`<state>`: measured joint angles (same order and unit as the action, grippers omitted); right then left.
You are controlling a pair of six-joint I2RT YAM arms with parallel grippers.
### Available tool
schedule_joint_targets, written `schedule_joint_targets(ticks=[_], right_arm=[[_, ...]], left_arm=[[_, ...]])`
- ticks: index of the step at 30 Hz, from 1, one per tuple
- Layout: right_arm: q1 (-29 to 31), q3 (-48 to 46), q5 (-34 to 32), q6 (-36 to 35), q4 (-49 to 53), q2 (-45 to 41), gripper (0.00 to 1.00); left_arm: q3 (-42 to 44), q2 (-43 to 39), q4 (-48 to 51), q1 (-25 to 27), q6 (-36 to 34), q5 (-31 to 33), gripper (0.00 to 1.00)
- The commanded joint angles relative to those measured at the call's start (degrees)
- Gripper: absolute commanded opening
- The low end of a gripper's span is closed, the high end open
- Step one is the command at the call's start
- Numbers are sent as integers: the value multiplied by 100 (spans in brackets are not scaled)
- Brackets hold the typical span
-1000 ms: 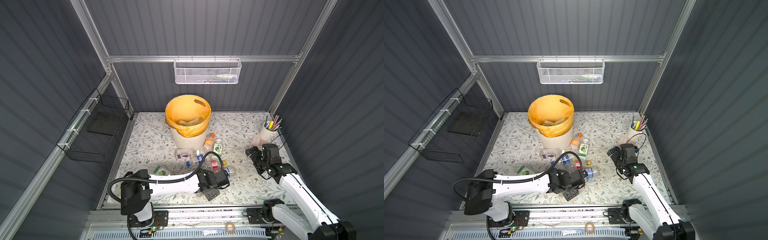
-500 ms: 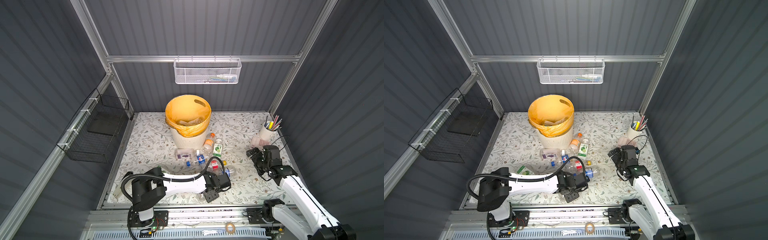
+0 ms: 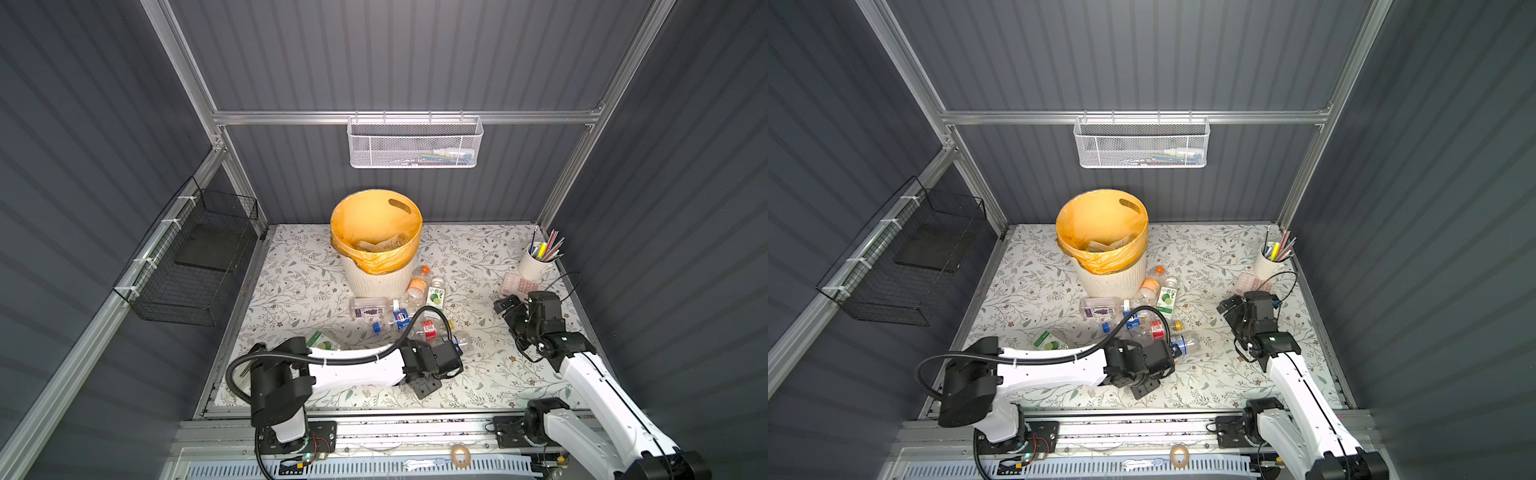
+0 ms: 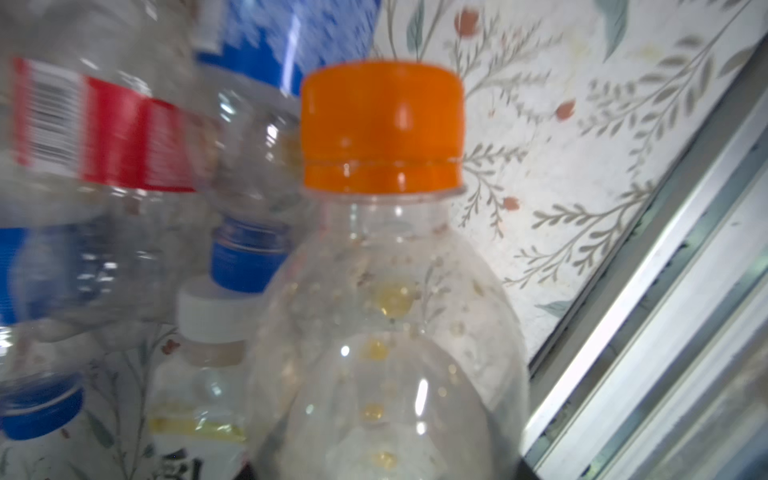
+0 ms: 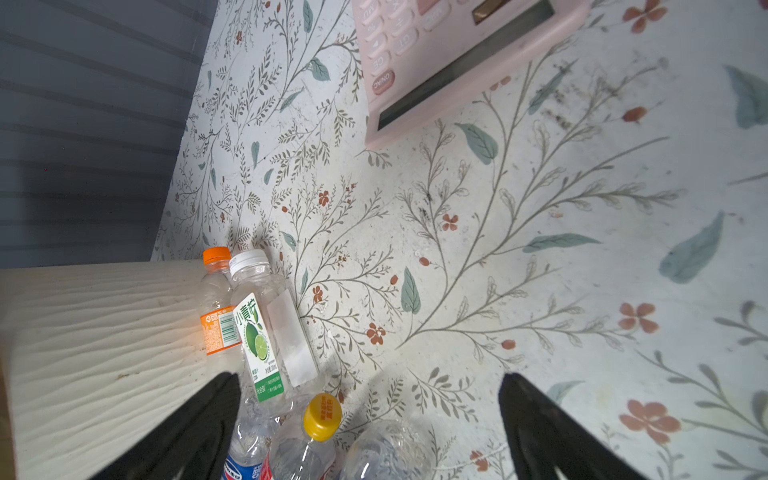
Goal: Throw the plastic bottles in the bin
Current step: 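Reach the left gripper to the orange-capped clear bottle and grasp it, then lift the orange-capped bottle over the bin and open the left gripper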
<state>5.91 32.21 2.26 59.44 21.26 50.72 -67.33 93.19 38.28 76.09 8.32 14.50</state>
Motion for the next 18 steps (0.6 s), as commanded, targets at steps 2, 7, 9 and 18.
schedule_joint_targets(ticks=[2,7,9,18], right_arm=[[-29,-46,96,-134,-203,25,99],[-33,-34,373,-232,-573,90,99],[-35,-21,583,-319,-763,160,99],[-29,389,973,-773,-550,350,99]], left_arm=[[-722,-842,-78,-26,-181,1161,49],[-1300,-1543,-622,-850,-792,1608,49],[-1604,-1711,-1228,-1261,-1153,1623,49],[-3411,-437,-1650,-3126,-1135,697,52]])
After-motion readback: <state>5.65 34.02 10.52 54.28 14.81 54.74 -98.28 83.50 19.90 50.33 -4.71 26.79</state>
